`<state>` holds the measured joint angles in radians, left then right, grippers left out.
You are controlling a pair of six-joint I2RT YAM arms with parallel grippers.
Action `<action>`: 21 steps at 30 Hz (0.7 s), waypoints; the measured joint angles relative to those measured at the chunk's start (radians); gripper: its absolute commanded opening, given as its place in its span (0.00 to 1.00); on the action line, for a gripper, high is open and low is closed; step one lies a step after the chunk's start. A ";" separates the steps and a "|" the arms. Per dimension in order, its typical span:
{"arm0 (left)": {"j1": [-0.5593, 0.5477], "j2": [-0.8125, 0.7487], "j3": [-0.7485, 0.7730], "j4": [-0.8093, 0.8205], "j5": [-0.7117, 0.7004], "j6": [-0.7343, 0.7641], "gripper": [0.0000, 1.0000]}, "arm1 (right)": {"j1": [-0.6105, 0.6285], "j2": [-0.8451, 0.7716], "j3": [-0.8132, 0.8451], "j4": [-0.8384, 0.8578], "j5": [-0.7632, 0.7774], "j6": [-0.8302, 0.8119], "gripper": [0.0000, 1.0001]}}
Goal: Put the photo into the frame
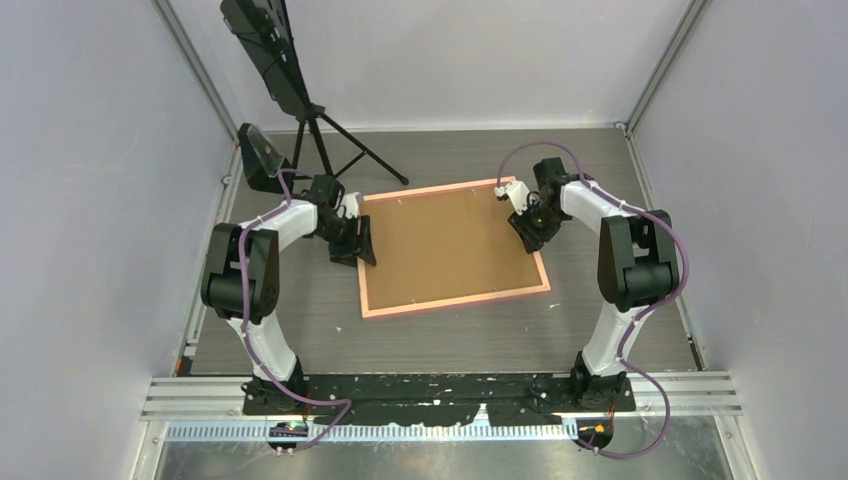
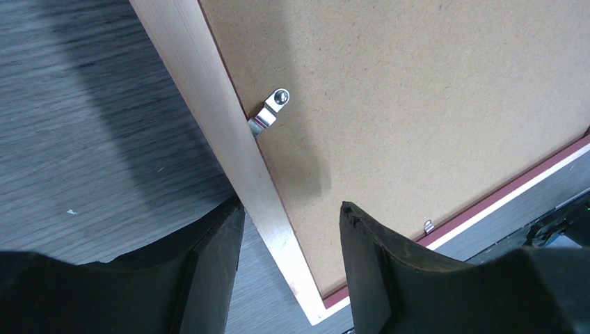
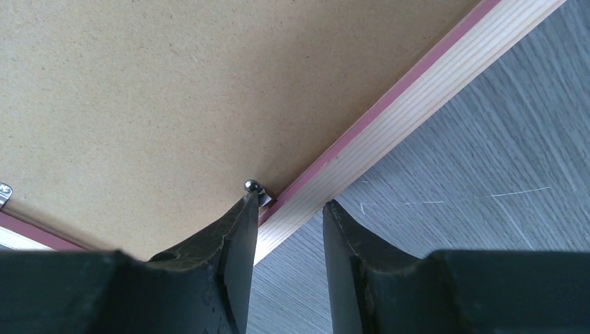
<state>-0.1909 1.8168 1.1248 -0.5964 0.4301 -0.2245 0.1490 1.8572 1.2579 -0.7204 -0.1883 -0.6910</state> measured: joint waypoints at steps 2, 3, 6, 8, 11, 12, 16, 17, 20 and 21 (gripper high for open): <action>0.000 0.000 0.000 -0.001 0.000 0.000 0.56 | 0.000 -0.001 -0.002 0.001 0.000 0.000 0.33; 0.000 0.000 0.000 -0.001 0.000 0.000 0.56 | 0.000 -0.002 -0.002 0.001 0.000 0.000 0.32; 0.000 0.001 0.001 -0.001 0.000 0.000 0.56 | 0.000 -0.008 -0.010 0.008 0.000 0.000 0.29; 0.000 0.001 0.001 -0.001 0.000 0.000 0.56 | 0.000 -0.012 -0.015 0.013 0.000 0.001 0.28; 0.000 0.001 0.001 -0.002 0.000 0.000 0.56 | 0.000 -0.018 -0.023 0.021 0.001 0.001 0.27; 0.000 0.001 0.001 -0.002 0.000 0.000 0.56 | 0.000 -0.021 -0.026 0.024 0.001 0.002 0.27; 0.000 0.001 0.001 -0.002 0.000 0.000 0.56 | 0.000 -0.036 -0.042 0.040 0.004 0.011 0.27; 0.000 0.001 0.001 -0.002 0.000 0.000 0.56 | -0.001 -0.040 -0.047 0.045 0.005 0.015 0.29; 0.000 0.001 0.001 -0.002 0.000 0.001 0.56 | -0.003 -0.052 -0.063 0.063 0.005 0.035 0.34; 0.000 0.001 0.001 -0.002 0.000 0.001 0.56 | -0.005 -0.057 -0.068 0.070 0.005 0.041 0.37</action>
<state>-0.1909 1.8175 1.1255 -0.5980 0.4301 -0.2237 0.1444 1.8000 1.1904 -0.6506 -0.1833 -0.6502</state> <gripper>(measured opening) 0.557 0.377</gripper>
